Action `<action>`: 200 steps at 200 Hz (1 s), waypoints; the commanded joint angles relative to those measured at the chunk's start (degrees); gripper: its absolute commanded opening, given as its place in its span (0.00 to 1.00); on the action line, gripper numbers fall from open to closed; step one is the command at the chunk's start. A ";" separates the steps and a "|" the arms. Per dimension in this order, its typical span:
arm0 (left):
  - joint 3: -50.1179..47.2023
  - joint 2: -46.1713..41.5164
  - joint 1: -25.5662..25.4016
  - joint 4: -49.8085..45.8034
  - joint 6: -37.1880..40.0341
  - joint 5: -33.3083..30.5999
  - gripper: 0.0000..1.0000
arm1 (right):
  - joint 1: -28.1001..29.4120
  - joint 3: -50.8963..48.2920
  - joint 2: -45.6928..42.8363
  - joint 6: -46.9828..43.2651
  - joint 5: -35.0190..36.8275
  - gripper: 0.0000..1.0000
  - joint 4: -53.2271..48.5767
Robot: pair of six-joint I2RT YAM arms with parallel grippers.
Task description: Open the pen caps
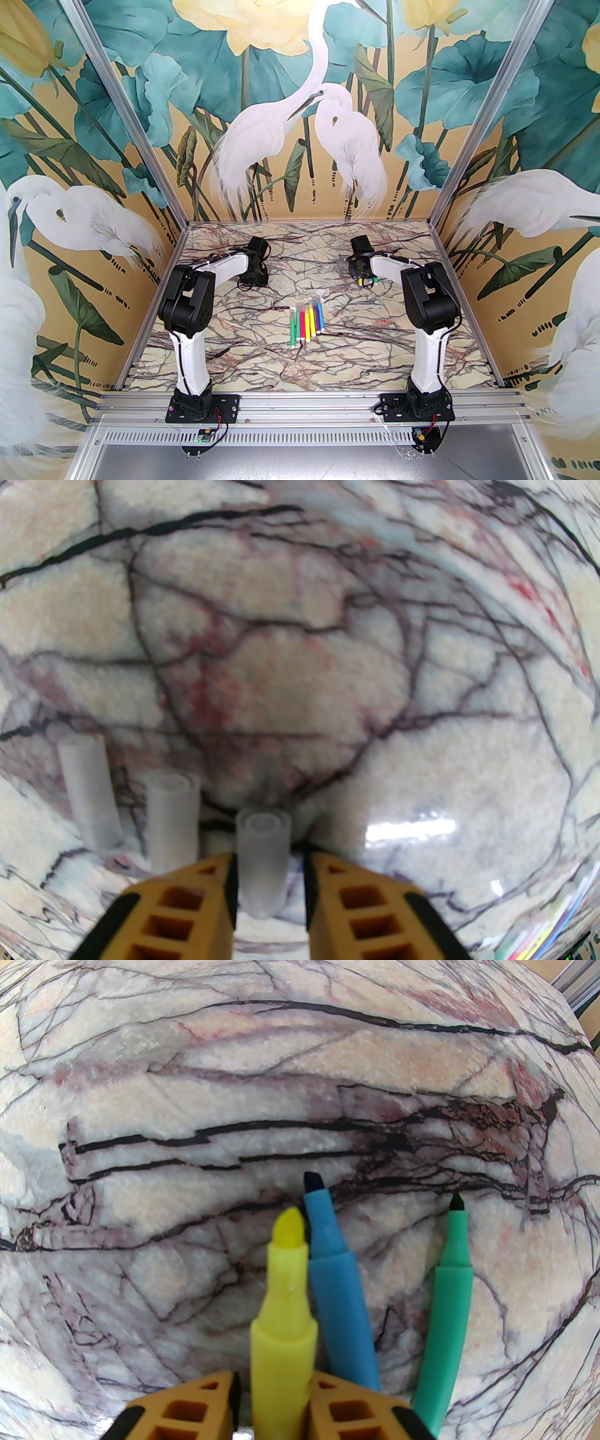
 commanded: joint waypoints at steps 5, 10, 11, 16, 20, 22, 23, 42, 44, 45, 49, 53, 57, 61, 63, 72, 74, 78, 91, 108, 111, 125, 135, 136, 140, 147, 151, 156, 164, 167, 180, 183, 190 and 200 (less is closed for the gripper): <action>-0.67 -4.27 0.32 0.83 0.63 2.15 0.30 | -0.24 1.78 -0.59 -0.73 0.71 0.31 -1.61; -0.89 -4.63 0.29 0.85 0.60 2.26 0.31 | -0.28 1.92 -0.53 -0.69 0.78 0.31 -1.77; -0.95 -4.72 0.31 0.85 0.59 2.27 0.31 | -0.28 1.98 -0.51 -0.71 0.72 0.31 -1.78; -1.06 -5.15 0.27 0.94 0.63 2.35 0.31 | -0.30 2.12 -0.44 -0.72 0.67 0.31 -1.92; -1.17 -5.45 0.25 0.94 0.57 2.40 0.31 | -0.28 2.20 -0.39 -0.72 0.68 0.31 -2.09; -1.23 -5.65 0.27 0.94 0.57 2.41 0.31 | -0.28 2.28 -0.40 -0.73 0.80 0.31 -2.13; -1.25 -5.67 0.26 0.94 0.61 2.43 0.31 | -0.28 2.29 -0.36 -0.73 0.82 0.31 -2.19; -1.98 -7.25 0.35 1.04 0.66 2.40 0.31 | -0.28 2.60 -0.18 -0.49 1.17 0.32 -2.70; -2.07 -7.48 0.38 1.10 0.68 2.43 0.31 | -0.28 2.59 -0.20 -0.48 1.13 0.32 -2.73; -2.07 -7.55 0.36 1.11 0.71 2.44 0.31 | -0.28 2.62 -0.21 -0.47 1.12 0.32 -2.79; -2.22 -7.87 0.29 1.09 0.71 2.44 0.32 | -0.28 2.62 -0.23 -0.42 1.25 0.33 -2.90; -2.35 -8.21 0.33 1.11 0.66 2.36 0.32 | -0.28 2.74 -0.23 -0.38 1.28 0.34 -3.06; -2.48 -8.57 0.37 1.19 0.71 2.41 0.32 | -0.23 2.82 -0.23 -0.33 1.40 0.35 -3.20; -2.63 -8.81 0.37 1.20 0.67 2.43 0.32 | -0.27 2.83 -0.23 -0.44 1.37 0.35 -3.25; -2.72 -9.01 0.34 1.20 0.66 2.48 0.32 | -0.28 2.81 -0.23 -0.39 1.41 0.36 -3.28; -2.99 -9.73 0.39 1.42 0.72 2.67 0.33 | -0.28 2.88 -0.30 -0.38 1.46 0.37 -3.38; -3.09 -9.86 0.35 1.46 0.72 2.63 0.33 | -0.28 2.87 -0.31 -0.38 1.50 0.37 -3.47; -3.27 -10.14 0.35 1.54 0.71 2.66 0.33 | -0.29 2.90 -0.29 -0.37 1.47 0.37 -3.47; -3.69 -11.01 0.39 1.73 0.57 2.96 0.34 | -0.26 3.08 -0.32 -0.30 1.59 0.39 -3.77; -4.16 -11.87 0.38 1.90 0.60 3.20 0.34 | -0.28 3.34 -0.32 -0.41 1.71 0.40 -4.16; -4.24 -12.00 0.42 1.97 0.64 3.23 0.34 | -0.26 3.48 -0.29 -0.38 1.71 0.40 -4.20; -4.69 -12.52 0.36 2.10 0.56 3.24 0.34 | -0.21 3.96 -0.14 -0.31 2.28 0.42 -5.02; -5.03 -12.91 0.34 2.23 0.56 3.14 0.34 | -0.14 4.45 0.02 -0.38 2.72 0.42 -5.67; -5.09 -12.94 0.38 2.25 0.56 3.15 0.34 | -0.12 4.52 0.03 -0.38 2.75 0.42 -5.71; -5.21 -12.98 0.35 2.26 0.57 3.01 0.34 | -0.10 4.66 0.06 -0.38 2.89 0.42 -5.97; -5.40 -13.22 0.39 2.35 0.57 2.93 0.34 | -0.06 4.96 0.20 -0.46 3.26 0.42 -6.46; -5.49 -13.31 0.40 2.35 0.58 2.86 0.34 | -0.02 5.22 0.20 -0.42 3.51 0.43 -6.71; -5.58 -13.49 0.41 2.35 0.52 2.83 0.34 | 0.07 5.35 0.21 -0.55 3.86 0.43 -6.94; -5.82 -13.72 0.34 2.40 0.49 2.84 0.34 | 0.16 5.72 0.39 -0.64 4.30 0.44 -7.48; -5.89 -13.81 0.41 2.37 0.49 2.87 0.34 | 0.23 5.81 0.44 -0.64 4.47 0.44 -7.68; -6.18 -14.18 0.50 2.52 0.56 2.81 0.34 | 0.50 6.46 0.70 -0.87 5.35 0.45 -8.54; -6.26 -14.26 0.48 2.57 0.58 2.79 0.34 | 0.55 6.55 0.73 -0.83 5.46 0.45 -8.73; -6.36 -14.51 0.50 2.61 0.64 2.66 0.34 | 0.68 6.86 0.87 -0.95 5.93 0.46 -9.16; -6.54 -14.77 0.43 2.61 0.65 2.56 0.34 | 0.87 7.26 1.09 -1.07 6.61 0.46 -9.82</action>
